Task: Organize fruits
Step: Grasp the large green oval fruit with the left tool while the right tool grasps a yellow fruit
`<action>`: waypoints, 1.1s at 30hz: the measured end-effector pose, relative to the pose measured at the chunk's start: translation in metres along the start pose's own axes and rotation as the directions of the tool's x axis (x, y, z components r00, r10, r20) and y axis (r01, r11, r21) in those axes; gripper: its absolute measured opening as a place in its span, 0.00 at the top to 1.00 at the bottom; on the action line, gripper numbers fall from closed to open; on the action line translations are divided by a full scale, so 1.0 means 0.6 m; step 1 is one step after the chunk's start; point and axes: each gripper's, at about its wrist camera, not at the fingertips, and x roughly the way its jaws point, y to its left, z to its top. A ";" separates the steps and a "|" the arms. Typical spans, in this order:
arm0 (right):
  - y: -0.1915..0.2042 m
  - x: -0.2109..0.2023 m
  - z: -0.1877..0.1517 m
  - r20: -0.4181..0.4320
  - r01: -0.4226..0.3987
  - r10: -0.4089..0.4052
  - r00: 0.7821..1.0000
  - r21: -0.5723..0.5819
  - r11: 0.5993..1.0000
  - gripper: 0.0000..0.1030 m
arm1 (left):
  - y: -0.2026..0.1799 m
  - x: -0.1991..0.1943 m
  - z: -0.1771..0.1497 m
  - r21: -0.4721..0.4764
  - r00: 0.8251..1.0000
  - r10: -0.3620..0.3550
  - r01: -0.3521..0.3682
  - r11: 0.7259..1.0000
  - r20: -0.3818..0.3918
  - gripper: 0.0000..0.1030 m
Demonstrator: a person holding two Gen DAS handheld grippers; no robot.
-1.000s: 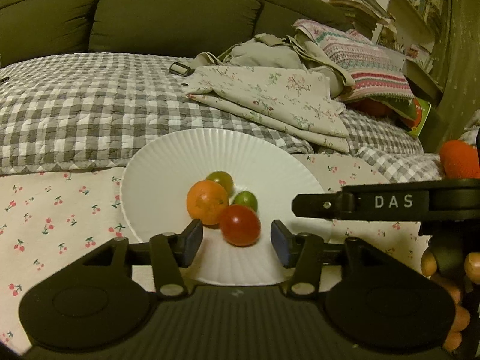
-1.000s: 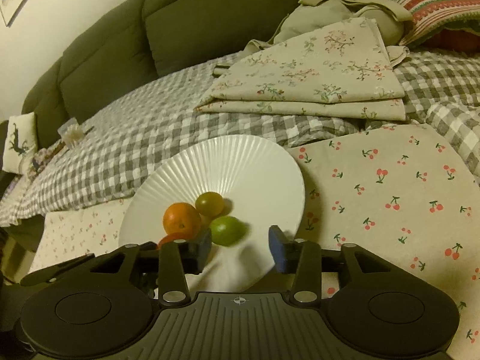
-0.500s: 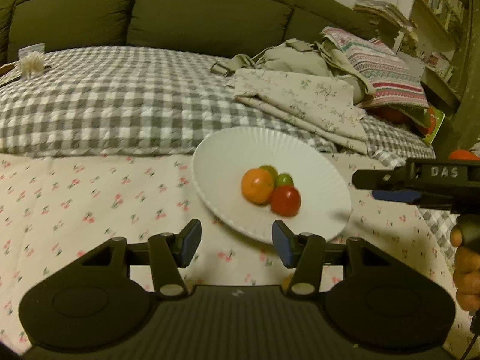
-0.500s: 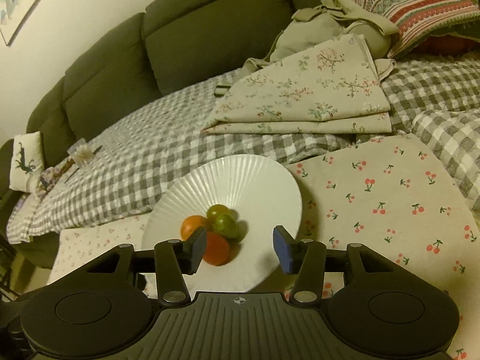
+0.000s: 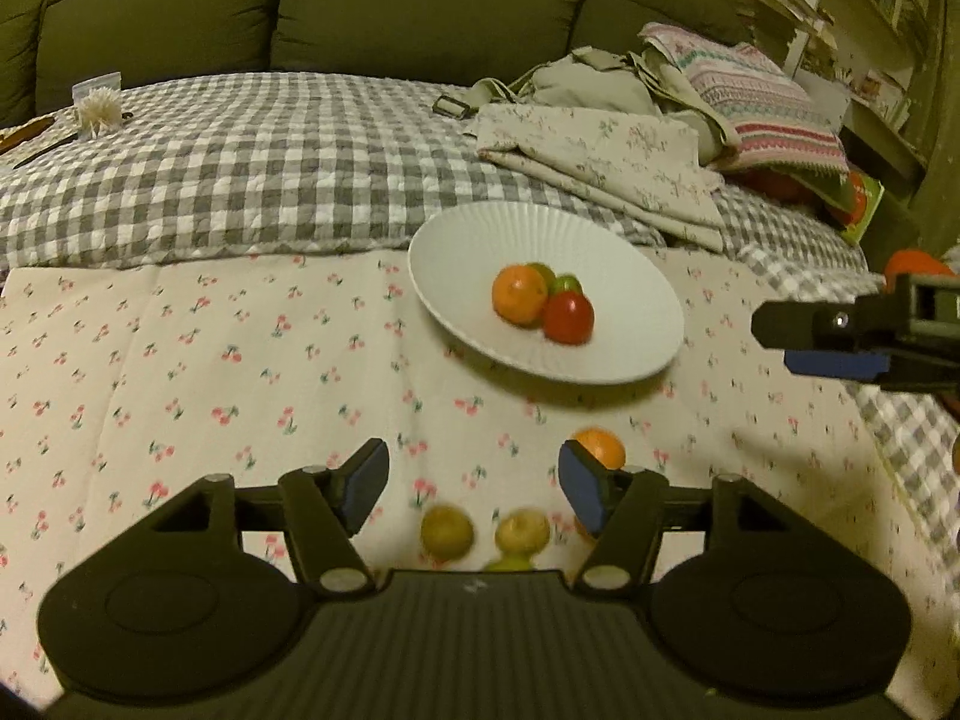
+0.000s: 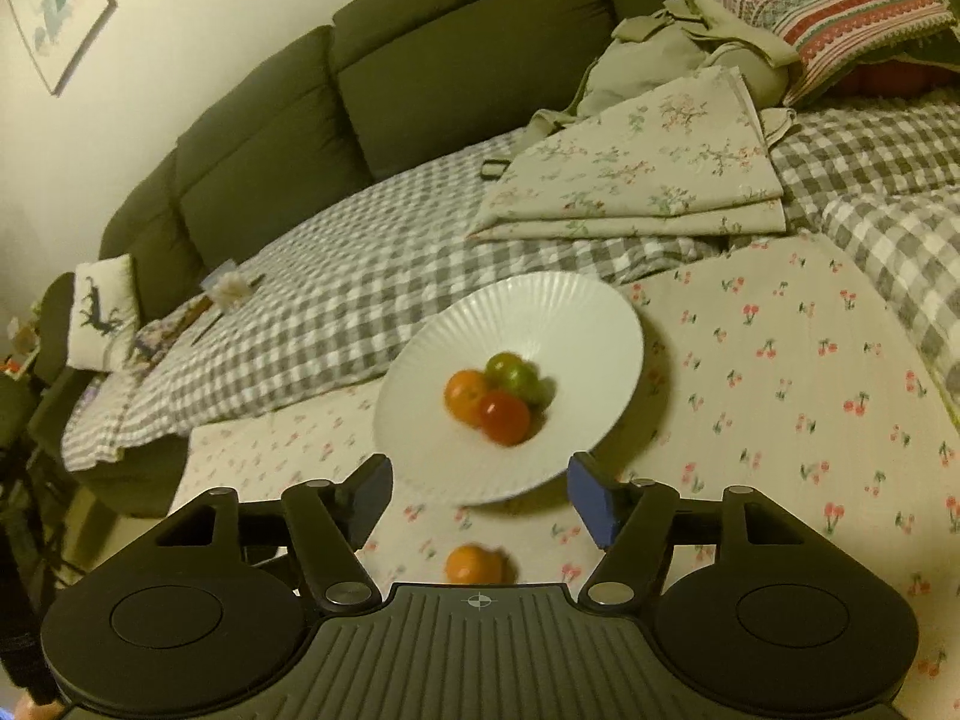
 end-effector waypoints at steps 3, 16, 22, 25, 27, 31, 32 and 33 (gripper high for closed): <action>0.010 -0.009 -0.011 -0.013 -0.011 0.011 1.000 -0.006 1.000 0.36 | 0.001 -0.008 -0.016 -0.002 1.000 0.000 0.000 1.000 -0.015 0.39; 0.035 -0.028 -0.069 -0.091 -0.040 0.036 0.995 -0.040 0.998 0.36 | -0.018 0.015 -0.056 -0.009 0.994 -0.038 0.038 0.999 -0.100 0.39; 0.038 -0.024 -0.079 -0.109 -0.022 0.014 0.994 -0.075 0.997 0.36 | -0.009 0.030 -0.062 -0.040 0.992 -0.036 0.032 0.999 -0.118 0.46; 0.040 -0.020 -0.083 -0.116 -0.014 0.002 0.993 -0.099 0.995 0.36 | -0.002 0.036 -0.064 -0.070 0.991 -0.054 0.045 0.997 -0.126 0.50; 0.040 -0.015 -0.087 -0.124 -0.005 -0.009 0.992 -0.113 0.994 0.36 | 0.001 0.038 -0.063 -0.078 0.991 -0.057 0.048 0.996 -0.120 0.51; 0.040 -0.007 -0.093 -0.141 0.000 -0.020 0.990 -0.137 0.991 0.36 | 0.003 0.047 -0.063 -0.088 0.991 -0.062 0.052 0.995 -0.119 0.57; 0.042 -0.004 -0.095 -0.147 0.000 -0.021 0.989 -0.144 0.990 0.36 | 0.004 0.051 -0.064 -0.089 0.991 -0.063 0.052 0.995 -0.122 0.59; 0.043 -0.002 -0.098 -0.153 -0.001 -0.022 0.988 -0.151 0.989 0.36 | 0.004 0.055 -0.065 -0.091 0.990 -0.062 0.051 0.995 -0.126 0.61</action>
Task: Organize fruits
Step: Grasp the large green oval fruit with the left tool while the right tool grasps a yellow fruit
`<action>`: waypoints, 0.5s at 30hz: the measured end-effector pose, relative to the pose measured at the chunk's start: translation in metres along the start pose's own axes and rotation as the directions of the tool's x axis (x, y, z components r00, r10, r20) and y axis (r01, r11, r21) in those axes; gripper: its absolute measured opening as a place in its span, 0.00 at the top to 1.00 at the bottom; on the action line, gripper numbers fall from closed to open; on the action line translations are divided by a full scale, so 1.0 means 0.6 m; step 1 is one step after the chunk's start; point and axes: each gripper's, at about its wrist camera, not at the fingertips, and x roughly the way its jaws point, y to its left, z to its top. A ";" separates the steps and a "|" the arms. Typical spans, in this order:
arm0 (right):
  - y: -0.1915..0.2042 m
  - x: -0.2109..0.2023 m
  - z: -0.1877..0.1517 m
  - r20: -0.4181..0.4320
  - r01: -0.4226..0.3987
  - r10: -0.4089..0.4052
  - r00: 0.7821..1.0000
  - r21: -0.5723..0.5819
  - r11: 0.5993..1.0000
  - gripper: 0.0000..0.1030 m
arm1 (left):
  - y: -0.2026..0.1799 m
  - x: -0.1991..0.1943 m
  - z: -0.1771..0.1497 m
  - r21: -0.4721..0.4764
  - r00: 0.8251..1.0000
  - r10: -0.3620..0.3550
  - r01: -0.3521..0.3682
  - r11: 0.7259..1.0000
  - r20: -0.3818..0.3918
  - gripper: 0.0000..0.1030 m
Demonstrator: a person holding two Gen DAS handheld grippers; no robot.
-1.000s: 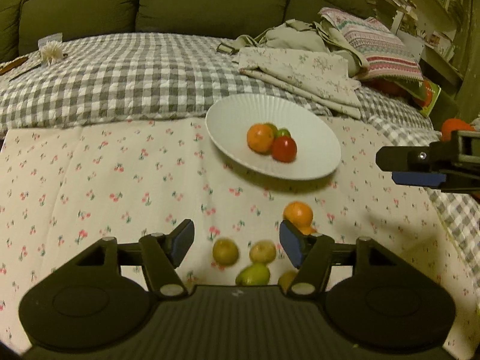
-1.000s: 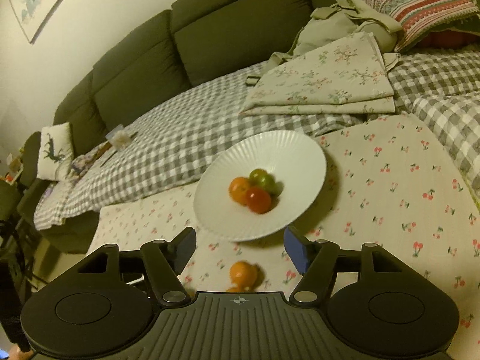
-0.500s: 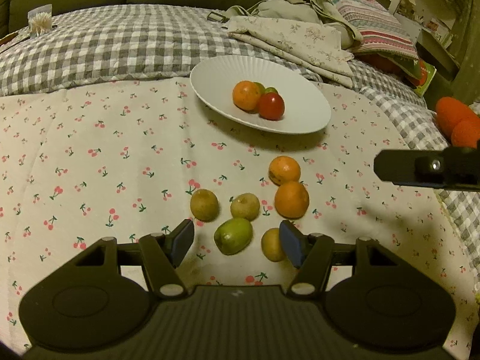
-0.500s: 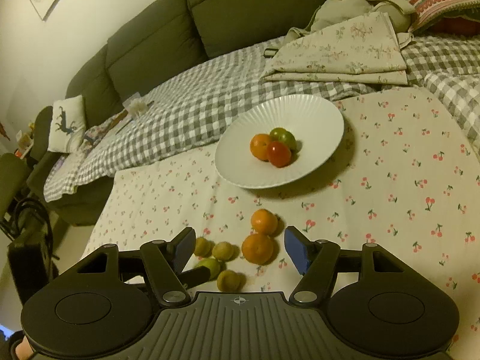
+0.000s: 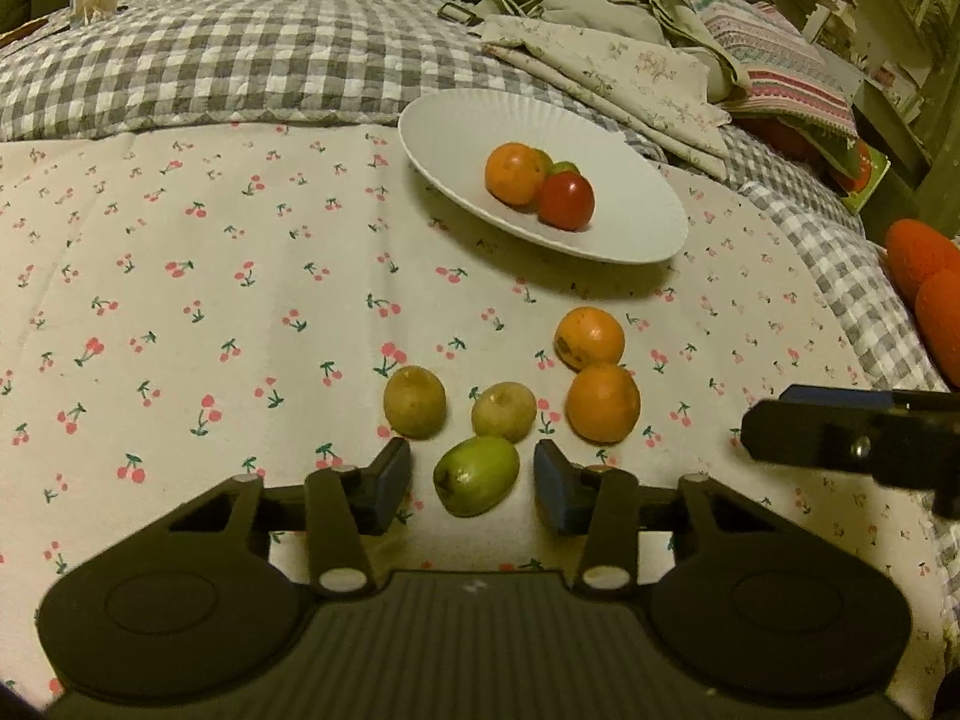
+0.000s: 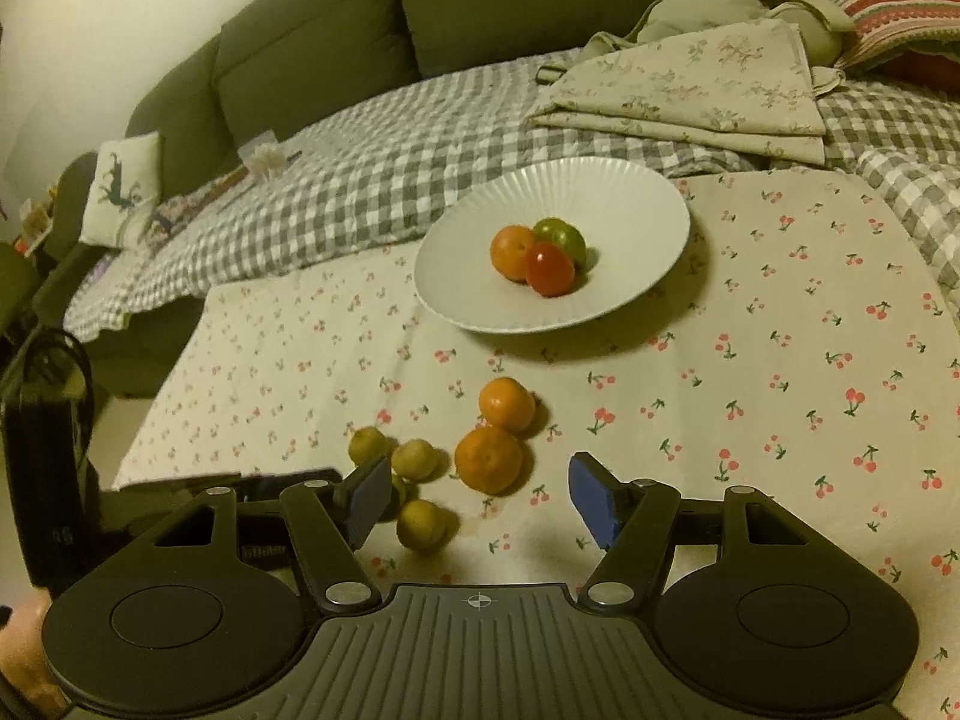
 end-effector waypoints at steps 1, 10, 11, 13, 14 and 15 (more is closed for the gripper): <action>0.001 0.003 -0.001 -0.006 0.000 0.000 1.000 -0.006 1.000 0.36 | 0.001 0.004 0.000 -0.003 1.000 0.001 -0.001 1.000 -0.006 0.63; 0.006 0.026 -0.014 -0.048 0.006 -0.008 0.999 -0.051 0.999 0.36 | 0.002 0.008 0.002 -0.015 1.000 0.004 -0.004 1.000 -0.001 0.72; 0.007 0.029 -0.017 -0.053 0.004 -0.007 0.999 -0.055 0.998 0.36 | 0.002 0.006 0.003 -0.018 1.000 0.007 -0.007 1.000 -0.003 0.72; 0.009 0.036 -0.021 -0.063 0.005 -0.009 0.998 -0.065 0.998 0.36 | 0.004 0.001 0.004 -0.028 1.000 0.008 -0.008 1.000 -0.009 0.72; 0.011 0.039 -0.023 -0.066 0.003 -0.008 0.998 -0.069 0.998 0.36 | 0.005 -0.002 0.005 -0.034 1.000 0.010 -0.010 0.999 -0.011 0.72; 0.013 0.043 -0.026 -0.071 0.001 -0.007 0.997 -0.075 0.997 0.36 | 0.008 -0.006 0.005 -0.041 1.000 0.012 -0.013 0.999 -0.011 0.72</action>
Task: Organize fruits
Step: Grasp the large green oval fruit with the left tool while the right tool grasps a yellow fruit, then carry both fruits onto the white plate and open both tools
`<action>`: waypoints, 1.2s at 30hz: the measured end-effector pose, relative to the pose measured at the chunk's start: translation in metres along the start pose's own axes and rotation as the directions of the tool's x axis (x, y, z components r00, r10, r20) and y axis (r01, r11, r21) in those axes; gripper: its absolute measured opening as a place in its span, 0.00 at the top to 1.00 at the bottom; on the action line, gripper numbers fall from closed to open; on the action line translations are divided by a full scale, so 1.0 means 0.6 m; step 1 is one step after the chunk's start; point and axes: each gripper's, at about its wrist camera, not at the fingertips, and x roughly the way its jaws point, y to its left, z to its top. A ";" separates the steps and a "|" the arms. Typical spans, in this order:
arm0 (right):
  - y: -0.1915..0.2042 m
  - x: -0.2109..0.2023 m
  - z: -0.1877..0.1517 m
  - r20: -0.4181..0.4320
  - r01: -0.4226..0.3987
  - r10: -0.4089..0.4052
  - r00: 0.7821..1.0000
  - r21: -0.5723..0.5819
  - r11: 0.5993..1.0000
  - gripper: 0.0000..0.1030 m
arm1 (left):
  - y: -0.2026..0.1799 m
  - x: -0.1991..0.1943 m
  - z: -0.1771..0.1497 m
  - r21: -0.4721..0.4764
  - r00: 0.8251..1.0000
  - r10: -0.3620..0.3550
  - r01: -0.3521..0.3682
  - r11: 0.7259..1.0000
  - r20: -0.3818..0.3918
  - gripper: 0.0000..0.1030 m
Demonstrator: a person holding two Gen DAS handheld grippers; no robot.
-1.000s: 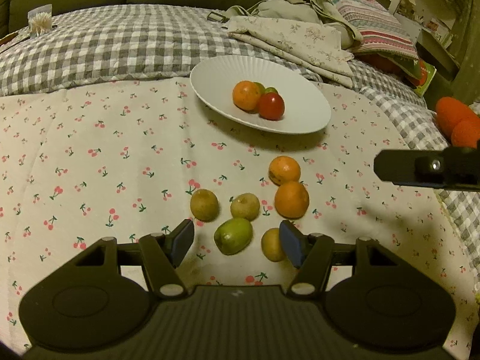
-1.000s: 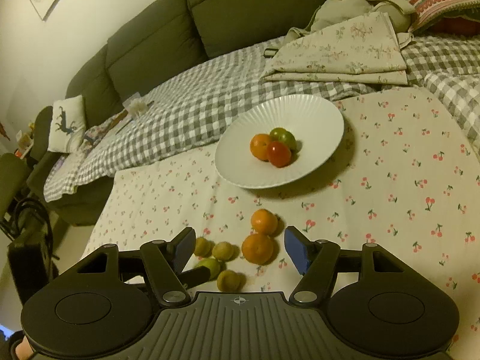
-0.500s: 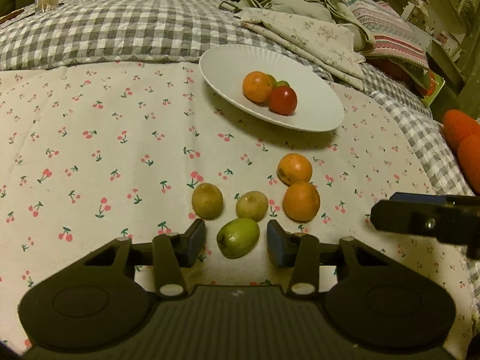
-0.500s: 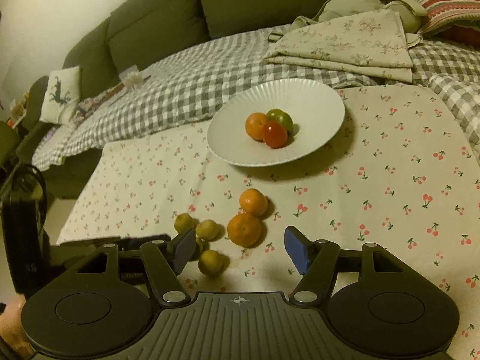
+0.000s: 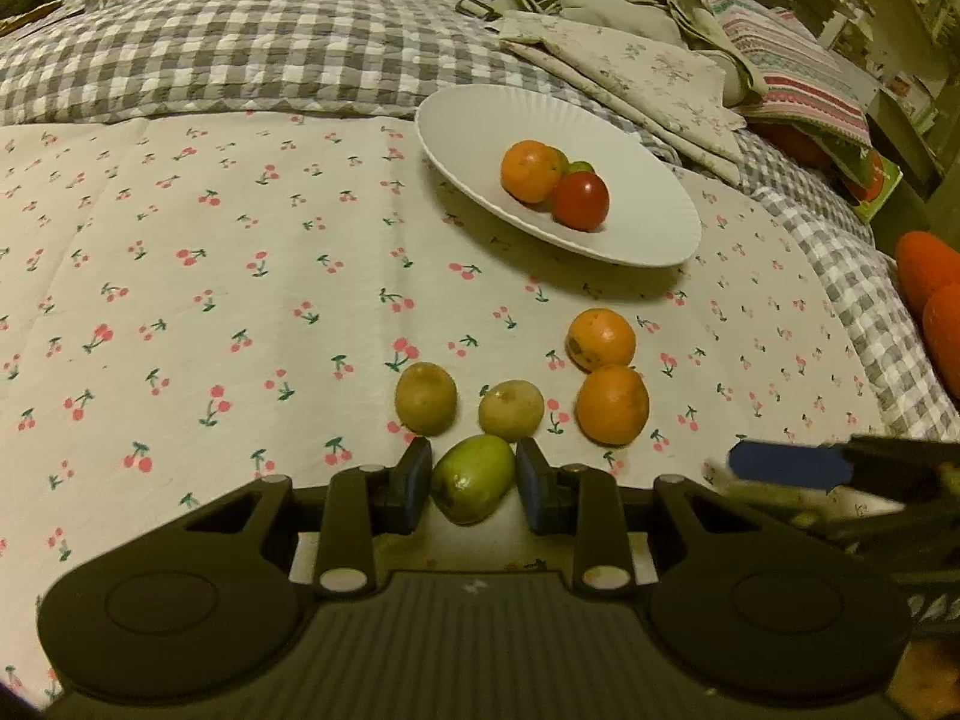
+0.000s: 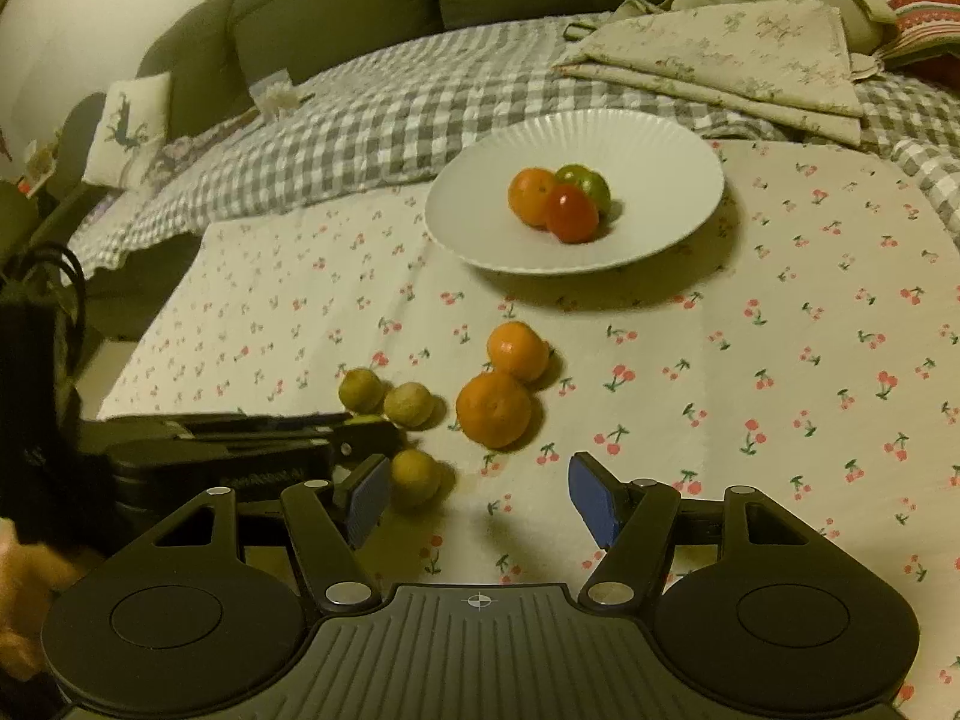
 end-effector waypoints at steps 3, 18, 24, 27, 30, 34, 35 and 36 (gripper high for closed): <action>0.009 0.012 -0.006 -0.011 -0.006 0.006 1.000 -0.023 1.000 0.36 | 0.005 -0.010 0.003 -0.018 1.000 0.016 -0.016 1.000 0.010 0.72; 0.045 0.075 -0.025 0.014 -0.013 0.015 1.000 -0.107 0.994 0.45 | 0.015 -0.021 0.009 -0.052 0.999 0.045 -0.044 0.998 0.019 0.72; 0.050 0.082 -0.025 0.027 -0.001 0.005 1.000 -0.131 0.991 0.62 | 0.014 -0.021 0.010 -0.047 0.999 0.048 -0.047 0.998 0.021 0.72; 0.055 0.083 -0.026 0.024 0.000 0.004 1.000 -0.153 0.988 0.74 | 0.015 -0.022 0.010 -0.046 0.998 0.053 -0.052 0.998 0.024 0.72; 0.063 0.081 -0.027 0.021 0.012 -0.009 1.000 -0.162 0.987 0.76 | 0.015 -0.024 0.012 -0.049 0.998 0.056 -0.054 0.997 0.030 0.72; 0.064 0.078 -0.025 0.016 0.009 -0.006 1.000 -0.160 0.987 0.76 | 0.014 -0.026 0.014 -0.048 0.998 0.054 -0.052 0.997 0.037 0.72; 0.064 0.077 -0.024 0.016 0.008 -0.006 1.000 -0.159 0.987 0.76 | 0.014 -0.027 0.013 -0.048 0.998 0.053 -0.052 0.998 0.038 0.72; 0.064 0.076 -0.023 0.017 0.007 -0.004 1.000 -0.157 0.988 0.76 | 0.014 -0.028 0.014 -0.048 0.998 0.052 -0.050 0.998 0.039 0.72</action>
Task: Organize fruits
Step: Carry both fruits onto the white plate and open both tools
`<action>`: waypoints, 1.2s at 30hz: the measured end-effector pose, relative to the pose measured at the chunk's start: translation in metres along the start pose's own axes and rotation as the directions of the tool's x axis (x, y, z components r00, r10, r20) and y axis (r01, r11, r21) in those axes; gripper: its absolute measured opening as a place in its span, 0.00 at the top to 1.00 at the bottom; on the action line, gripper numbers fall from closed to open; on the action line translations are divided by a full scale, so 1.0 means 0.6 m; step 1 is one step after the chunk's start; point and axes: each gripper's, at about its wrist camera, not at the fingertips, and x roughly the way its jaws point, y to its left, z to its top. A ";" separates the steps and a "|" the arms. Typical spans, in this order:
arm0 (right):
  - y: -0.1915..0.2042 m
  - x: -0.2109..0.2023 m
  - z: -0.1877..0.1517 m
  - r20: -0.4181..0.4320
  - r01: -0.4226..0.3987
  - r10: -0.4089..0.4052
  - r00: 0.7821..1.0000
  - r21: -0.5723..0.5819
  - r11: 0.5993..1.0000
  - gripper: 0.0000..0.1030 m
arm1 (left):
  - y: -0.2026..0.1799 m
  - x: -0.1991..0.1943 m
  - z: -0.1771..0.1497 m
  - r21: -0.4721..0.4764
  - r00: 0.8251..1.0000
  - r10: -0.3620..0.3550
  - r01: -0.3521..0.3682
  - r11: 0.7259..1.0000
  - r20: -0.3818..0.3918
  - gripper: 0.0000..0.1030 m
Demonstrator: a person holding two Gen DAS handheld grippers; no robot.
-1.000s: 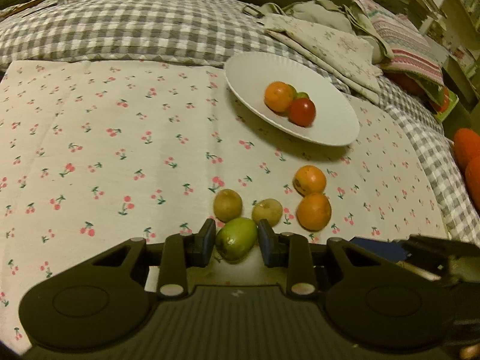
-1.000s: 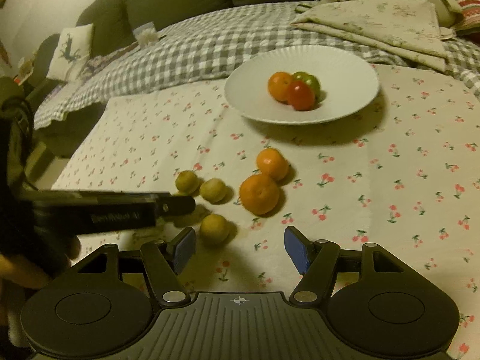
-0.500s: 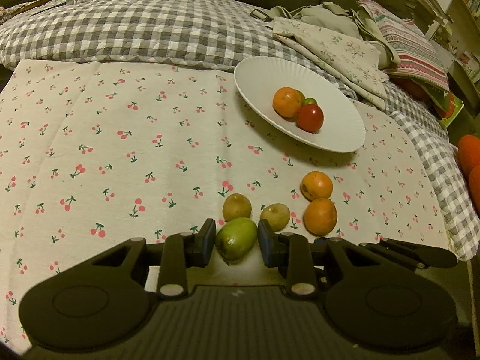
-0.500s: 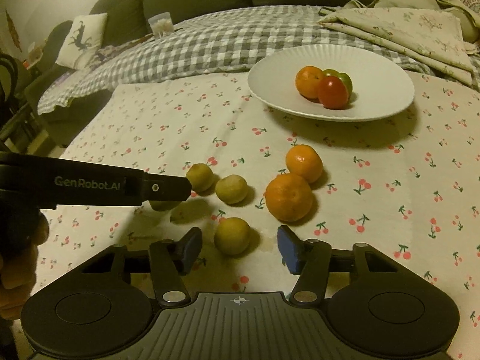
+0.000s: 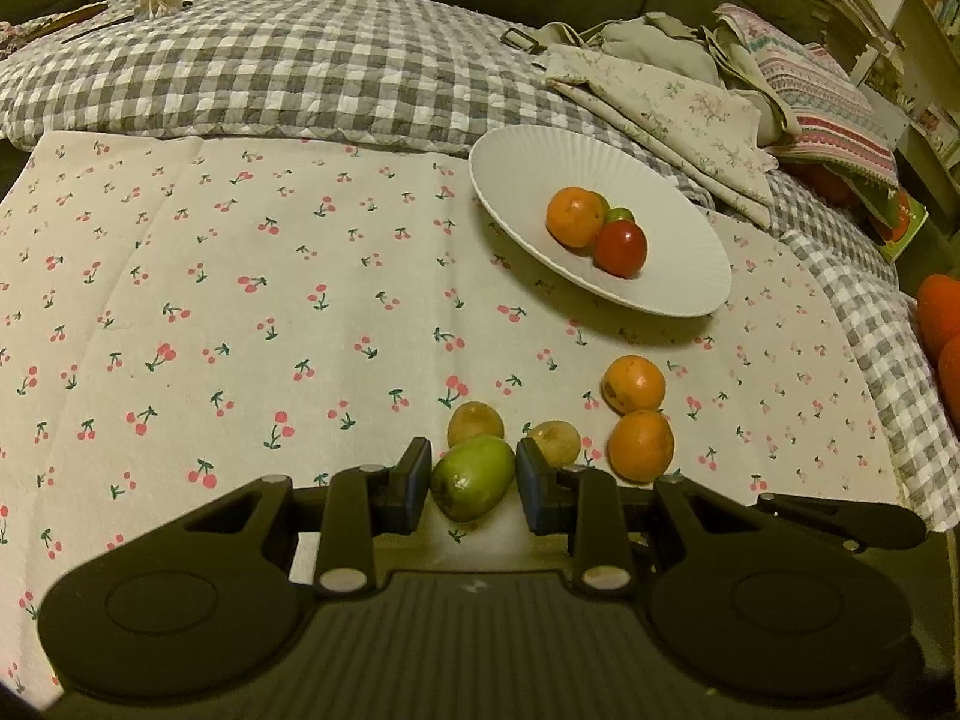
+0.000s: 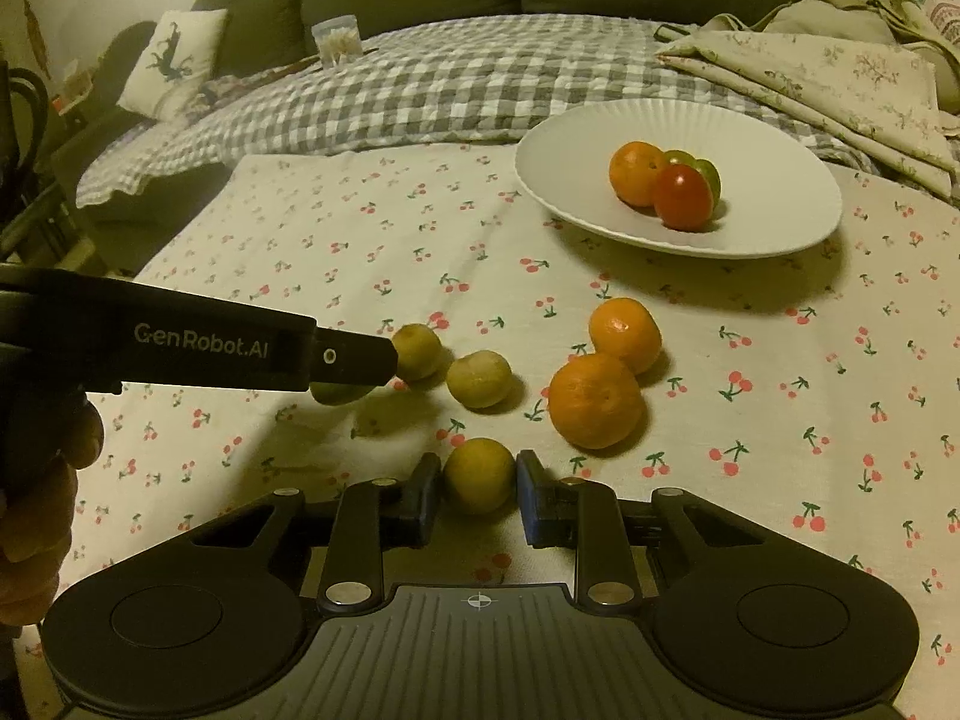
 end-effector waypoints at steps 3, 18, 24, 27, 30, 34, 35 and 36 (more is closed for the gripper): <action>-0.001 -0.006 0.004 0.006 -0.003 0.003 1.000 0.008 1.000 0.76 | 0.000 -0.003 0.001 -0.001 1.000 0.000 0.000 1.000 0.007 0.72; -0.041 -0.051 0.035 0.079 0.014 -0.021 0.997 0.088 0.996 0.76 | -0.001 -0.005 0.014 0.002 0.999 0.004 -0.005 1.000 0.051 0.72; -0.063 -0.065 0.046 0.110 0.021 -0.035 0.993 0.122 0.992 0.76 | -0.006 -0.003 0.024 0.014 0.997 -0.007 0.006 1.000 0.076 0.72; -0.074 -0.071 0.051 0.123 0.025 -0.042 0.991 0.139 0.990 0.76 | -0.013 0.000 0.031 0.033 0.995 -0.021 0.017 0.999 0.100 0.72; -0.089 -0.074 0.060 0.138 0.033 -0.055 0.989 0.161 0.986 0.76 | -0.020 0.003 0.038 0.065 0.991 -0.031 0.022 0.998 0.132 0.72; -0.112 -0.073 0.072 0.156 0.050 -0.081 0.984 0.194 0.980 0.76 | -0.028 0.009 0.053 0.091 0.985 -0.053 0.038 0.995 0.163 0.72; -0.117 -0.072 0.075 0.160 0.055 -0.088 0.983 0.199 0.979 0.76 | -0.030 0.010 0.058 0.098 0.983 -0.060 0.043 0.994 0.172 0.72; -0.122 -0.071 0.078 0.164 0.061 -0.095 0.982 0.202 0.977 0.76 | -0.034 0.012 0.062 0.107 0.981 -0.066 0.047 0.993 0.181 0.72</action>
